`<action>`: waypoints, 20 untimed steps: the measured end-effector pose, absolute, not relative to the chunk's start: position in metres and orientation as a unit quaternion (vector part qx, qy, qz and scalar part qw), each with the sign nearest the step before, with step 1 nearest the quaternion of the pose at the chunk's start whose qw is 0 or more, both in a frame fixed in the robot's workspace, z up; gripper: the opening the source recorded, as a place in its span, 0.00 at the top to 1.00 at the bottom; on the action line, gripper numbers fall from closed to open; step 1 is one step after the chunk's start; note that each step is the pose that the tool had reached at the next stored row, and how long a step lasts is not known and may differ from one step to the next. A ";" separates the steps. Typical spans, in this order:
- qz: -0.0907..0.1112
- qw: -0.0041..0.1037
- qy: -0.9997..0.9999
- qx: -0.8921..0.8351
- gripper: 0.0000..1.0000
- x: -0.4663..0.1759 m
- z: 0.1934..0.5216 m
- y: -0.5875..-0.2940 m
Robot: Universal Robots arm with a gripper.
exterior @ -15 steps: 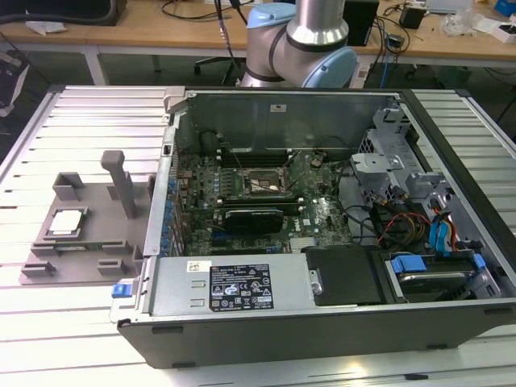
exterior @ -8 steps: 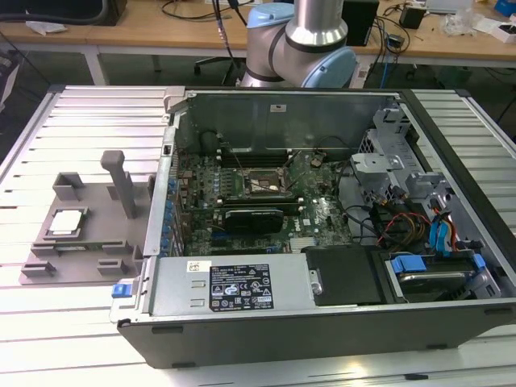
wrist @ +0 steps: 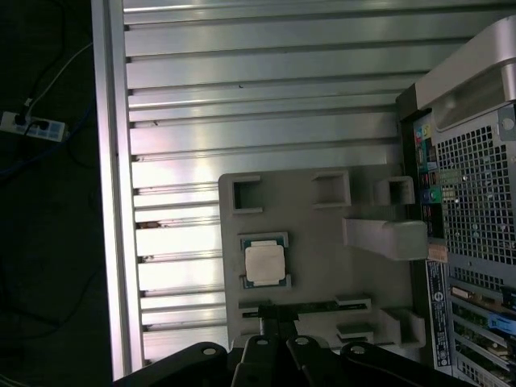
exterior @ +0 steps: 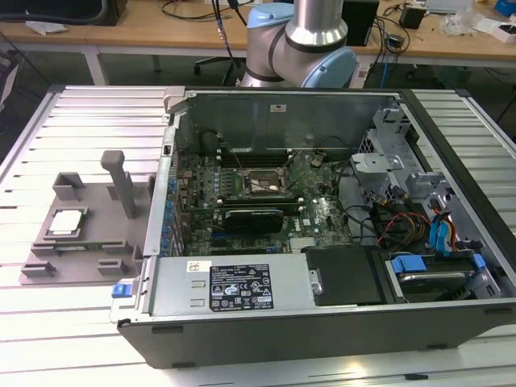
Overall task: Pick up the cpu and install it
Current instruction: 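Pick up the cpu and move it towards the insertion slot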
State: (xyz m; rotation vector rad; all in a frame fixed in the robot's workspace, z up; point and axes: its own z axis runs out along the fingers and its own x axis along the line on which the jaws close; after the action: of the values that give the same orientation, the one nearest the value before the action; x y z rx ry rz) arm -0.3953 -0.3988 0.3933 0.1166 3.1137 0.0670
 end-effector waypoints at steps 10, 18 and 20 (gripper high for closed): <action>0.022 0.013 0.999 0.037 0.58 -0.395 0.393 -0.399; -0.007 0.014 0.999 0.034 0.46 -0.396 0.393 -0.399; -0.009 0.014 0.999 0.030 0.46 -0.396 0.392 -0.399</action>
State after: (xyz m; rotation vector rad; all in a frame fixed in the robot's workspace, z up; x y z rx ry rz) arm -0.3955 -0.3988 0.3920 0.0931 3.1127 -0.0292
